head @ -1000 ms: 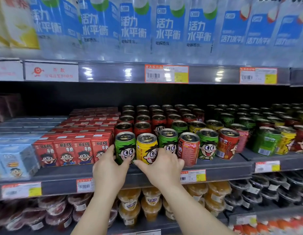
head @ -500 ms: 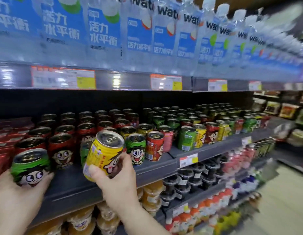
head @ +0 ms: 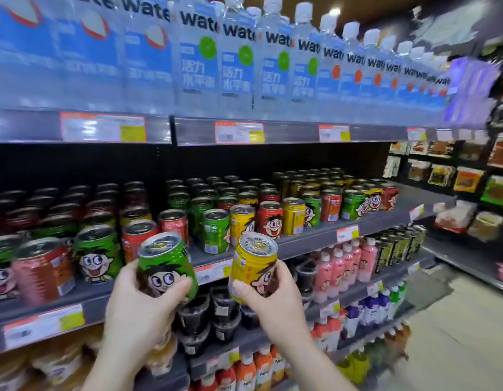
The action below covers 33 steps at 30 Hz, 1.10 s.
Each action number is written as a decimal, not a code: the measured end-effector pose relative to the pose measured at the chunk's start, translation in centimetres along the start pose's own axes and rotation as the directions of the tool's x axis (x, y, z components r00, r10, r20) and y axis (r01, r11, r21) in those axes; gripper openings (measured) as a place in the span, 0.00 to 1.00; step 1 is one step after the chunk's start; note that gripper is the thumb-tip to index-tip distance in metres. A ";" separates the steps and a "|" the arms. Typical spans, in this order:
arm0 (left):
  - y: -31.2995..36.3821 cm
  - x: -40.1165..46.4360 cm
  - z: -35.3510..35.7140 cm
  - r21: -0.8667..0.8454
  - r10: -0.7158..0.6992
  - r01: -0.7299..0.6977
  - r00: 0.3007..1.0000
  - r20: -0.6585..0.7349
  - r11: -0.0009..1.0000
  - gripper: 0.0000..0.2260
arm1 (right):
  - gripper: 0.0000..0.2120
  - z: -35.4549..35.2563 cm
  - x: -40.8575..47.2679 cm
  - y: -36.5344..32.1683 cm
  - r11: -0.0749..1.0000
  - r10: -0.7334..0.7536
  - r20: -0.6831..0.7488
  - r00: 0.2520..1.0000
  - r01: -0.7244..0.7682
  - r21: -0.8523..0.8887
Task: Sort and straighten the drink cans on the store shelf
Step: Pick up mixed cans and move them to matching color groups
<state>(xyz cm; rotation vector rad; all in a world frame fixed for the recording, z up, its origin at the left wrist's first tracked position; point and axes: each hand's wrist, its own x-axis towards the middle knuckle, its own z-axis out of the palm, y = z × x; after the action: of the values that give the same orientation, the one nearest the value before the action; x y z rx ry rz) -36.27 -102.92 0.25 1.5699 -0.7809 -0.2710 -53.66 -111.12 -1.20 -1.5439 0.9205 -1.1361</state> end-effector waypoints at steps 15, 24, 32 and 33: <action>2.3 -3.2 22.2 -0.075 -0.013 0.028 0.981 0.195 0.997 0.34 | 0.27 -20.8 6.6 5.9 0.990 0.072 -0.160 0.984 -0.090 -0.110; 2.7 1.0 33.9 -0.139 -0.010 0.058 0.947 0.320 0.989 0.31 | 0.20 -28.2 16.4 7.3 0.963 0.041 -0.250 0.967 -0.105 -0.249; 4.7 2.8 38.8 -0.162 0.005 0.038 0.965 0.262 0.986 0.34 | 0.16 -35.2 24.0 8.6 0.958 0.016 -0.426 0.904 -0.135 -0.251; 4.9 2.7 39.2 -0.143 0.005 0.032 0.968 0.252 0.989 0.35 | 0.16 -35.7 24.8 8.8 0.958 0.013 -0.426 0.904 -0.134 -0.254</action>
<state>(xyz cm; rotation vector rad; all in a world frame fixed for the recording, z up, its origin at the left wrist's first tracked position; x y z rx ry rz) -59.06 -135.28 -1.24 1.4185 -0.9253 -0.5345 -81.30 -145.83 -0.88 -1.4899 1.4729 -1.3585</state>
